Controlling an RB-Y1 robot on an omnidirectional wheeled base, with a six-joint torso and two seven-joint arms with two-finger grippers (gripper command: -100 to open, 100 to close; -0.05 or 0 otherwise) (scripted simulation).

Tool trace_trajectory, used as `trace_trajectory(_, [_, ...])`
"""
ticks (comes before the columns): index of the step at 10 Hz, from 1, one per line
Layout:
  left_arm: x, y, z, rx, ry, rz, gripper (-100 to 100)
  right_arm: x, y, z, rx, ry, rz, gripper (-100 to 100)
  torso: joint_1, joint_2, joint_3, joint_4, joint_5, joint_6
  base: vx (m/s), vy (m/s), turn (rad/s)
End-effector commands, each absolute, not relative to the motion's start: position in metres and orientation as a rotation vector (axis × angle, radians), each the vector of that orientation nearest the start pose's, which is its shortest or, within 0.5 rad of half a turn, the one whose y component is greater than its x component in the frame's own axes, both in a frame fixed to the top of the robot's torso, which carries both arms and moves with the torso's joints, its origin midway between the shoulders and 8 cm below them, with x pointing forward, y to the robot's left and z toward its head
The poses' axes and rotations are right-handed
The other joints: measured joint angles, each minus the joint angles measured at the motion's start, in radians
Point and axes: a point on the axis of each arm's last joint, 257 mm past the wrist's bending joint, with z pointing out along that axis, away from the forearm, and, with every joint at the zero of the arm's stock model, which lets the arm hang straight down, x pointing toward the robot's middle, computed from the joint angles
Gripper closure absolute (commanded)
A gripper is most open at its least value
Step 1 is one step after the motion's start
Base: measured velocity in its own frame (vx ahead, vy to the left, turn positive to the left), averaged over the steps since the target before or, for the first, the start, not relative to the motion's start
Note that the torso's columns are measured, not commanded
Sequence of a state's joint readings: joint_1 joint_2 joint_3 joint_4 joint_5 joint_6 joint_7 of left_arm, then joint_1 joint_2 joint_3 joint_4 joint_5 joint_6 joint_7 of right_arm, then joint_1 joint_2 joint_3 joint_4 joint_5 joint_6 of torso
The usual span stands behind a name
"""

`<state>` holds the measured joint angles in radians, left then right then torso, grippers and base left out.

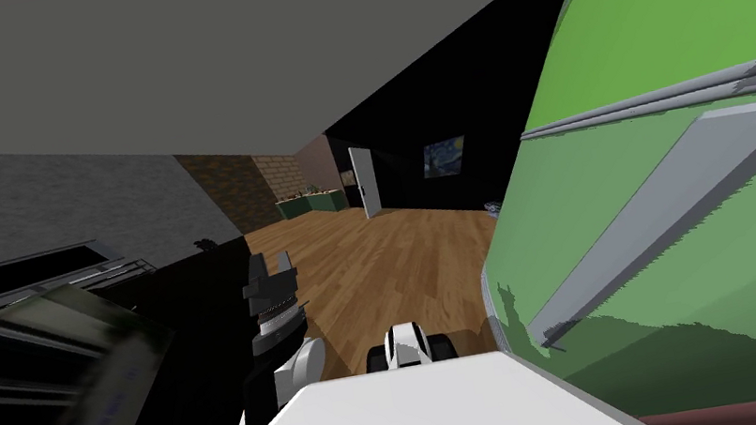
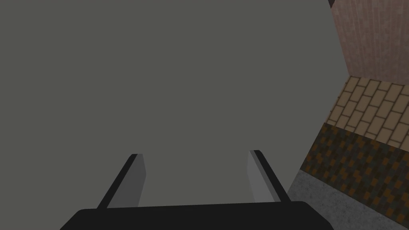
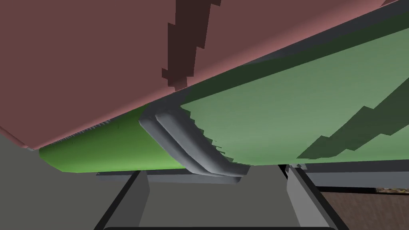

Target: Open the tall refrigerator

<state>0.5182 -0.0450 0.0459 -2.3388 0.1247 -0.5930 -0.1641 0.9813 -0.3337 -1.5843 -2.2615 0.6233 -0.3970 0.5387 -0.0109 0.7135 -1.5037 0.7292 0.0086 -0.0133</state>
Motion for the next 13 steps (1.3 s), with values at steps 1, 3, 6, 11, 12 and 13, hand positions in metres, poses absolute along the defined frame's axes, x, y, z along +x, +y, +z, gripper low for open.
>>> trace_trajectory(1, [0.305,0.311,0.061,-0.597,0.442,-1.191,0,0.077,-0.579,0.229,-0.435,1.128,-1.506,-100,0.000,-0.001,-0.001,-0.001,0.000,0.000,0.043,0.020,0.022])
trace_trajectory(3, [0.305,0.311,0.061,-0.597,0.442,-1.191,0,0.074,-0.576,0.239,-0.463,1.115,-1.553,-100,0.001,-0.002,-0.001,-0.002,-0.001,0.000,0.033,0.011,0.061])
trace_trajectory(6, [0.305,0.311,0.061,-0.597,0.442,-1.191,0,0.069,-0.567,0.263,-0.530,1.081,-1.653,-100,-0.002,-0.002,-0.001,-0.002,-0.003,-0.001,0.035,0.002,0.081])
trace_trajectory(11, [0.305,0.311,0.061,-0.597,0.442,-1.191,0,0.069,-0.562,0.268,-0.570,1.098,-1.664,-100,0.005,-0.002,-0.002,-0.003,-0.001,0.000,0.016,0.015,-0.031])
trace_trajectory(12, [0.305,0.311,0.061,-0.597,0.442,-1.191,0,0.068,-0.562,0.274,-0.569,1.099,-1.665,-100,0.006,0.000,0.001,-0.002,-0.001,0.001,0.051,0.007,-0.065])
trace_trajectory(13, [0.305,0.311,0.061,-0.597,0.442,-1.191,0,0.067,-0.562,0.278,-0.568,1.100,-1.665,-100,0.008,0.001,0.001,-0.001,0.002,0.000,0.066,-0.005,-0.022])
